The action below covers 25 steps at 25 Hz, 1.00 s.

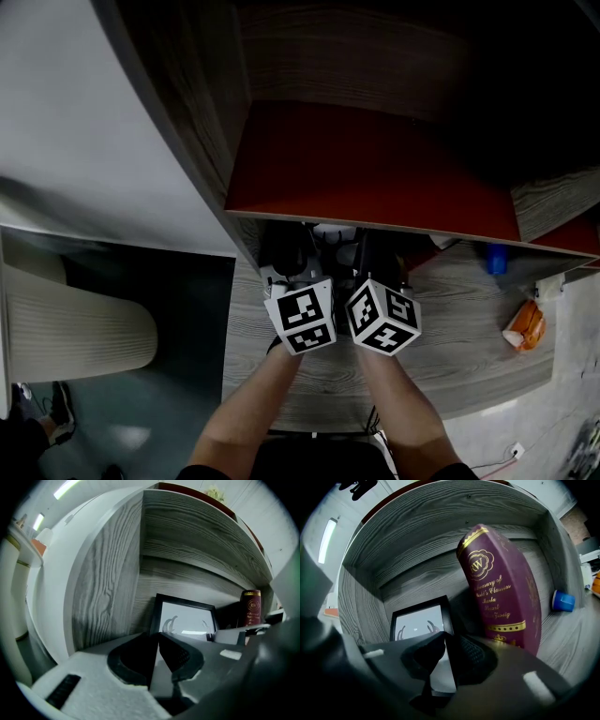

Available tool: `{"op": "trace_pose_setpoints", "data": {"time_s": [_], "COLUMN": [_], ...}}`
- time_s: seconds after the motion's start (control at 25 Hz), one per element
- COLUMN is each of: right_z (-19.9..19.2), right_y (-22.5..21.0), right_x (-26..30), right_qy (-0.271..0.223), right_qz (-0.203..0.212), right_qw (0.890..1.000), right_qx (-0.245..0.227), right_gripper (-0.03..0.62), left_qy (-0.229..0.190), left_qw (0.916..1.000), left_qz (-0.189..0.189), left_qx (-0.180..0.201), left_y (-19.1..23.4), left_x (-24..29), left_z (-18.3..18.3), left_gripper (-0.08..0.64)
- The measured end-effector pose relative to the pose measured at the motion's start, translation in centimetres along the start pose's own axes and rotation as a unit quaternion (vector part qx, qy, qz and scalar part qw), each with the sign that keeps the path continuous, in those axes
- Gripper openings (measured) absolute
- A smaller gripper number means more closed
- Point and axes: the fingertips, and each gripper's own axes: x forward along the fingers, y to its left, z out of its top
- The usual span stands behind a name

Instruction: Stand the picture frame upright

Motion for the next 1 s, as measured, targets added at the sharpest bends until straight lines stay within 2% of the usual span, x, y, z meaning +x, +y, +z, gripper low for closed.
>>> {"op": "trace_pose_setpoints", "data": {"time_s": [0.52, 0.68, 1.0], "right_z": [-0.06, -0.18, -0.34], "right_y": [0.03, -0.03, 0.04], "right_x": [0.22, 0.36, 0.50], "right_qy": [-0.001, 0.001, 0.004], "right_qz": [0.002, 0.003, 0.006], "right_qw": [1.000, 1.000, 1.000], "right_qx": [-0.018, -0.015, -0.006], "right_gripper": [0.066, 0.067, 0.069], "left_qy": [0.001, 0.004, 0.007], "left_qw": [1.0000, 0.9998, 0.9998], "left_qz": [0.002, 0.005, 0.010], "left_qx": [0.006, 0.019, 0.017], "left_y": [0.10, 0.11, 0.17], "left_x": [0.43, 0.33, 0.26], "left_z": [-0.33, -0.52, -0.62], "left_gripper": [0.067, 0.067, 0.066]}}
